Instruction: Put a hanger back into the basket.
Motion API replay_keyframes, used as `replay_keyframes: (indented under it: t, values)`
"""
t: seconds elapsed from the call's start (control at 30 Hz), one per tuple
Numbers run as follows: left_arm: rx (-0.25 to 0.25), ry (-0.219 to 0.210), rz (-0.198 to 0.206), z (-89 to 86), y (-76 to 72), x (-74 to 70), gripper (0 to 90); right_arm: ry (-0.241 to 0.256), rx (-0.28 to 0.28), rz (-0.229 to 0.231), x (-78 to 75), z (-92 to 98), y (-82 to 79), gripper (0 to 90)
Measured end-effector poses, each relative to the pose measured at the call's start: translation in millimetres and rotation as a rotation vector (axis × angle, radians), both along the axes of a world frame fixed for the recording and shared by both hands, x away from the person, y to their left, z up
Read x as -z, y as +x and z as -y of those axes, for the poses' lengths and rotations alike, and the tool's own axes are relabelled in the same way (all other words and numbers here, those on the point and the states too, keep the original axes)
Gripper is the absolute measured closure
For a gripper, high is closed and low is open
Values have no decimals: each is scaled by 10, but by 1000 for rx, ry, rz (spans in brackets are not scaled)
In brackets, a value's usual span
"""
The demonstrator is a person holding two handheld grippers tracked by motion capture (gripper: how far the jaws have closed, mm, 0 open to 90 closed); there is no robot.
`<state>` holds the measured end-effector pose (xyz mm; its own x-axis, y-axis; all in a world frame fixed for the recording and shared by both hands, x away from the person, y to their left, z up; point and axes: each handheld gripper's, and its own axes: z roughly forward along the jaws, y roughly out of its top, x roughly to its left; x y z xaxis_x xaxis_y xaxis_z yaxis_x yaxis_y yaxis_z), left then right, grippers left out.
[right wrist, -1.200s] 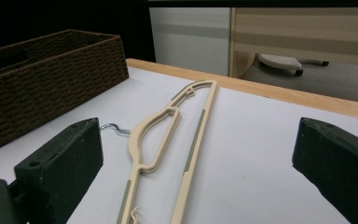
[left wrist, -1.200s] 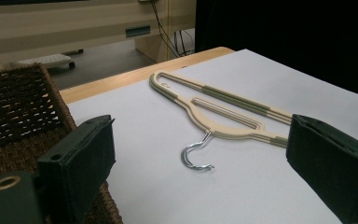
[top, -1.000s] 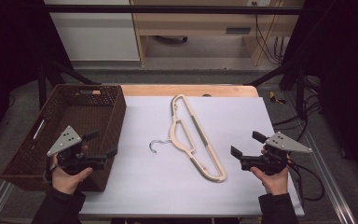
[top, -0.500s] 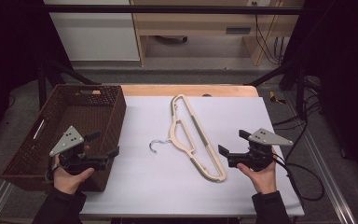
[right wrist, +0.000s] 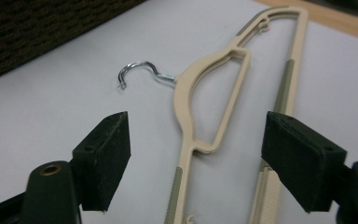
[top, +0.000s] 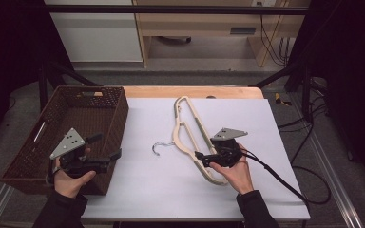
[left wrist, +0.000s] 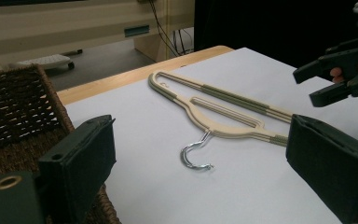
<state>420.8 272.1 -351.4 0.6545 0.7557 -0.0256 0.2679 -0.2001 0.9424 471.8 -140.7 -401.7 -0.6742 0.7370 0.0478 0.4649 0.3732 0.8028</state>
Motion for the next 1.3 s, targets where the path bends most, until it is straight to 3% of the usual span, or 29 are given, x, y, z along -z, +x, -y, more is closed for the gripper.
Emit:
replay_keyframes:
  t: [0.1, 0.17, 0.23, 0.3, 0.37, 0.43, 0.5, 0.6, 0.9, 0.93, 1.23, 1.3]
  values:
    - [1, 3, -1, 3, -1, 0, 80, -18, -5, -24, 59, -38, 39, 282]
    - [2, 1, 1, 5, -6, -6, 80, -54, -13, -82, 159, -94, 77, 325]
    - [3, 1, 1, 8, -7, -6, 80, -74, -23, -94, 196, -106, 91, 339]
    - [5, 3, 2, 15, -8, -5, 80, -119, -26, -156, 289, -154, 109, 398]
    - [7, 3, 1, 20, -8, -4, 80, -133, -28, -162, 320, -164, 114, 430]
    - [10, 4, -1, 25, -7, -1, 80, -144, -22, -216, 399, -210, 132, 482]
    - [11, 4, -1, 26, -6, 0, 80, -175, -8, -245, 430, -230, 134, 520]
    - [13, 6, -1, 32, -7, -1, 81, -174, -5, -289, 477, -242, 148, 569]
    - [15, 7, -3, 38, -6, 1, 82, -184, -16, -340, 562, -263, 177, 686]
    - [16, 8, -3, 40, -6, 2, 82, -192, 8, -342, 576, -270, 177, 734]
    - [16, 10, -2, 42, -6, 0, 83, -144, 38, -376, 554, -239, 189, 767]
    - [16, 10, -1, 42, -7, -2, 83, -157, 40, -374, 549, -228, 187, 768]
